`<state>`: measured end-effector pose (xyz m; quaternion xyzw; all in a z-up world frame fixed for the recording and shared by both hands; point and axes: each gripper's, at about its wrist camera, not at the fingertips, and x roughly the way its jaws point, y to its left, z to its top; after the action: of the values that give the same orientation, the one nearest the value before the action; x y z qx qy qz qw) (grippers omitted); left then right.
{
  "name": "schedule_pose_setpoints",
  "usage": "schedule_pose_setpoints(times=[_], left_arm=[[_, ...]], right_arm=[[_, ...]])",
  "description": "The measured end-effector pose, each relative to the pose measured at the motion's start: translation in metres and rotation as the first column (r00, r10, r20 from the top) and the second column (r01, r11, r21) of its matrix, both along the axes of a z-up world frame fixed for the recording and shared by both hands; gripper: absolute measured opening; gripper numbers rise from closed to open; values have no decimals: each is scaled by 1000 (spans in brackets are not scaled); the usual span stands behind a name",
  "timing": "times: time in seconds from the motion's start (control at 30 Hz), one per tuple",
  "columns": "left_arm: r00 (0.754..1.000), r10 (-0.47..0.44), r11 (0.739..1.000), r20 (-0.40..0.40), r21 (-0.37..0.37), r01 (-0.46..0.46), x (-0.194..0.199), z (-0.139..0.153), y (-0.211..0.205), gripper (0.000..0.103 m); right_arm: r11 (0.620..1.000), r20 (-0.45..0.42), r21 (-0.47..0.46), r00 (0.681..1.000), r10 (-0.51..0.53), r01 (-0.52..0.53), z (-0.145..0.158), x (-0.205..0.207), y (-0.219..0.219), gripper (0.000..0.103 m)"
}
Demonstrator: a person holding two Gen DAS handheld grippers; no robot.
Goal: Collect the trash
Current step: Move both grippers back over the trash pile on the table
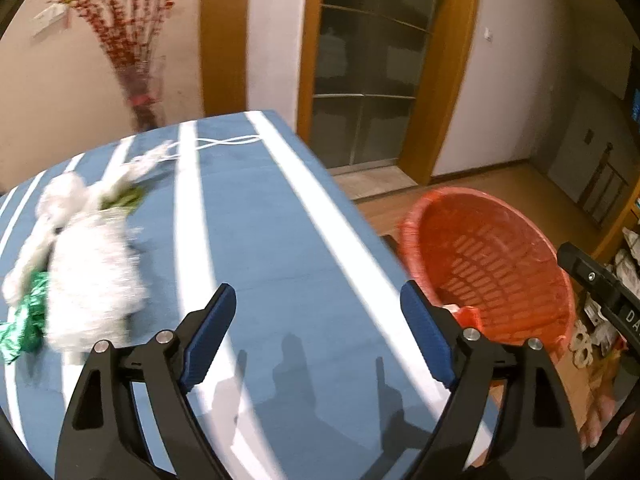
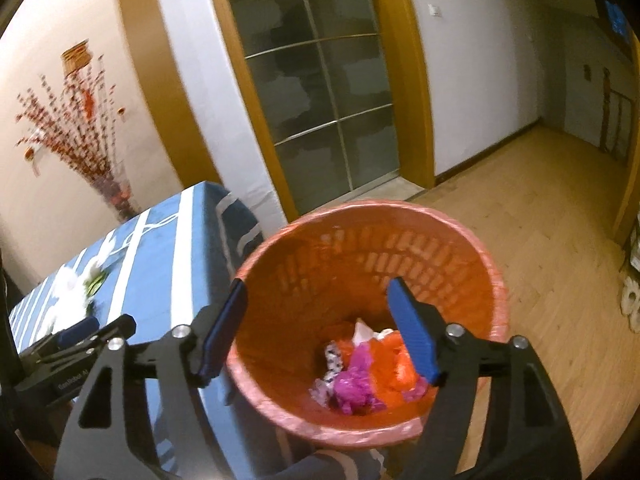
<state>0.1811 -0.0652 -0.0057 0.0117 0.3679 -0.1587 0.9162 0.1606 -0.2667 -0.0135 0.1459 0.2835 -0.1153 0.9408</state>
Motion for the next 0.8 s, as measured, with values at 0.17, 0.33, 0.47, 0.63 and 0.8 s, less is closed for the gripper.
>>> schedule_pose_setpoints(times=[0.17, 0.33, 0.47, 0.63, 0.8], left_arm=[[997, 70, 997, 36, 24, -71, -1, 4, 41, 86], [983, 175, 984, 62, 25, -176, 2, 7, 95, 91], [961, 264, 963, 88, 30, -267, 2, 11, 139, 93], [926, 370, 928, 79, 26, -373, 4, 11, 200, 93], [882, 465, 884, 74, 18, -467, 4, 8, 254, 93]], right_arm=[[997, -15, -35, 997, 72, -72, 6, 16, 39, 82], [985, -33, -52, 986, 164, -166, 9, 39, 91, 85], [965, -51, -77, 968, 247, -251, 8, 53, 136, 89], [929, -81, -80, 932, 355, -361, 4, 75, 199, 90], [909, -105, -13, 904, 414, -418, -5, 97, 242, 90]])
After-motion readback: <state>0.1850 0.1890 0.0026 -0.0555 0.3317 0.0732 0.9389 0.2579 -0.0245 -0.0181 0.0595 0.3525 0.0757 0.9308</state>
